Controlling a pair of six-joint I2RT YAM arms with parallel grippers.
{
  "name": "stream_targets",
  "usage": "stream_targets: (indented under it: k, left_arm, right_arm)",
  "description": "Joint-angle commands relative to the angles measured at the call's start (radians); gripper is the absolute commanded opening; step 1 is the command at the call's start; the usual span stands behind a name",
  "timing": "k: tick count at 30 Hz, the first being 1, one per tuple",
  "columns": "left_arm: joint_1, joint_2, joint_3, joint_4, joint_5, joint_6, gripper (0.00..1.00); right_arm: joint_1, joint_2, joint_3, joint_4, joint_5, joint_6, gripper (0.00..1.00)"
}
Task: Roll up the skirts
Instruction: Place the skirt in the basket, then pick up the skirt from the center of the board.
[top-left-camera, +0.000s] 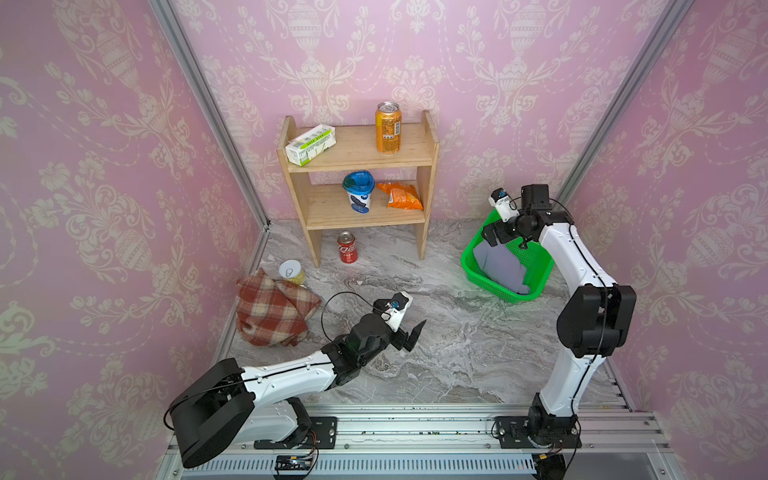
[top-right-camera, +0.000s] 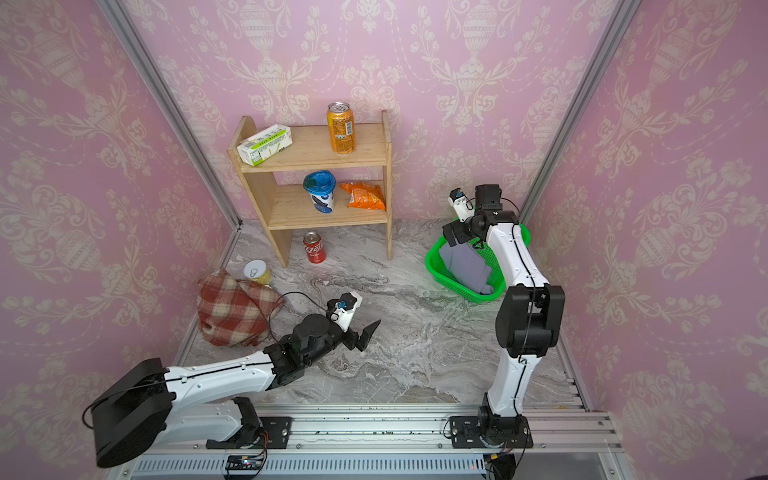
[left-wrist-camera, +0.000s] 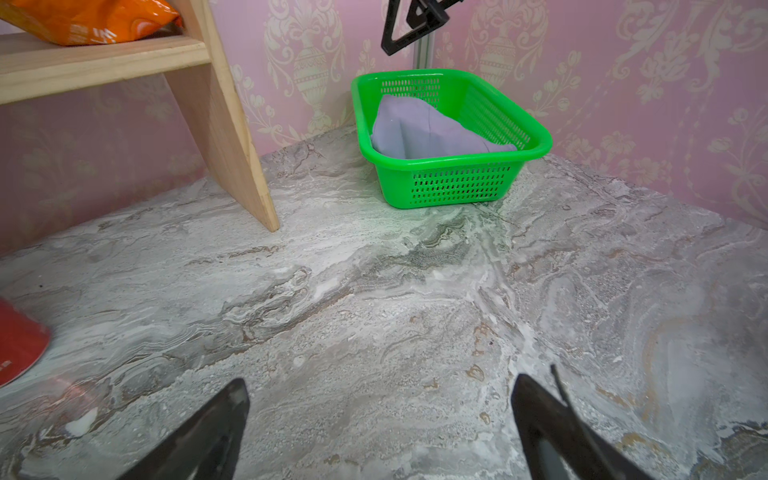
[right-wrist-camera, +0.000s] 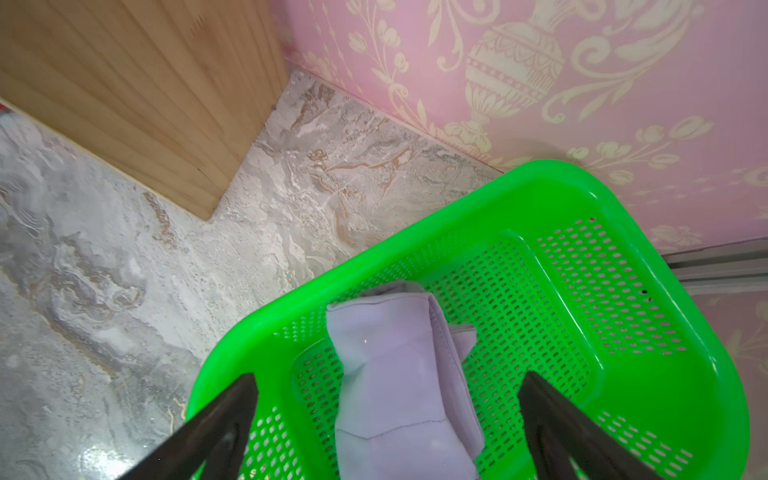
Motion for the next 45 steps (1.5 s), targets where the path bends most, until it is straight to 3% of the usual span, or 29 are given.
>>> stream_targets:
  k: [1, 5, 7, 9, 11, 13, 17, 19, 23, 28, 33, 38, 45]
  left_arm:
    - [0.079, -0.075, -0.021, -0.057, -0.124, -0.087, 0.99]
    - [0.167, -0.156, 0.011, -0.212, -0.318, -0.107, 0.99]
    - [0.216, -0.166, 0.057, -0.333, -0.398, -0.113, 0.99]
    - [0.263, -0.195, 0.063, -0.394, -0.459, -0.131, 0.88]
    - [0.311, -0.235, 0.046, -0.439, -0.480, -0.189, 0.75]
    - [0.353, -0.273, 0.029, -0.496, -0.475, -0.276, 0.69]
    - [0.386, -0.371, -0.043, -0.577, -0.442, -0.430, 0.56]
    - [0.386, -0.416, -0.057, -0.633, -0.413, -0.452, 0.53]
    - [0.387, -0.401, 0.045, -0.881, -0.340, -0.434, 0.70]
    - [0.405, -0.404, 0.097, -1.073, -0.405, -0.476, 0.84]
    - [0.499, -0.424, 0.031, -1.013, -0.352, -0.580, 0.92]
    - [0.568, -0.361, -0.048, -0.889, -0.289, -0.670, 0.93]
    - [0.614, -0.239, -0.074, -0.760, -0.263, -0.687, 0.92]
  right_arm:
    - [0.057, -0.079, -0.060, 0.057, -0.025, 0.128, 1.00]
    - [0.181, -0.118, -0.088, 0.052, 0.058, 0.193, 1.00]
    - [0.220, -0.147, -0.130, 0.090, 0.027, 0.252, 1.00]
    - [0.248, -0.177, -0.185, 0.140, -0.030, 0.331, 0.95]
    - [0.270, -0.197, -0.222, 0.166, -0.070, 0.383, 0.83]
    - [0.293, -0.215, -0.262, 0.195, -0.107, 0.435, 0.73]
    - [0.365, -0.221, -0.318, 0.237, -0.203, 0.517, 0.69]
    - [0.416, -0.199, -0.308, 0.206, -0.230, 0.508, 0.74]
    - [0.482, -0.180, -0.333, 0.216, -0.267, 0.522, 0.82]
    - [0.484, -0.209, -0.444, 0.377, -0.313, 0.600, 0.83]
    - [0.483, -0.199, -0.475, 0.437, -0.378, 0.630, 0.83]
    - [0.483, -0.188, -0.490, 0.446, -0.413, 0.634, 0.84]
    - [0.484, -0.173, -0.491, 0.444, -0.429, 0.630, 0.84]
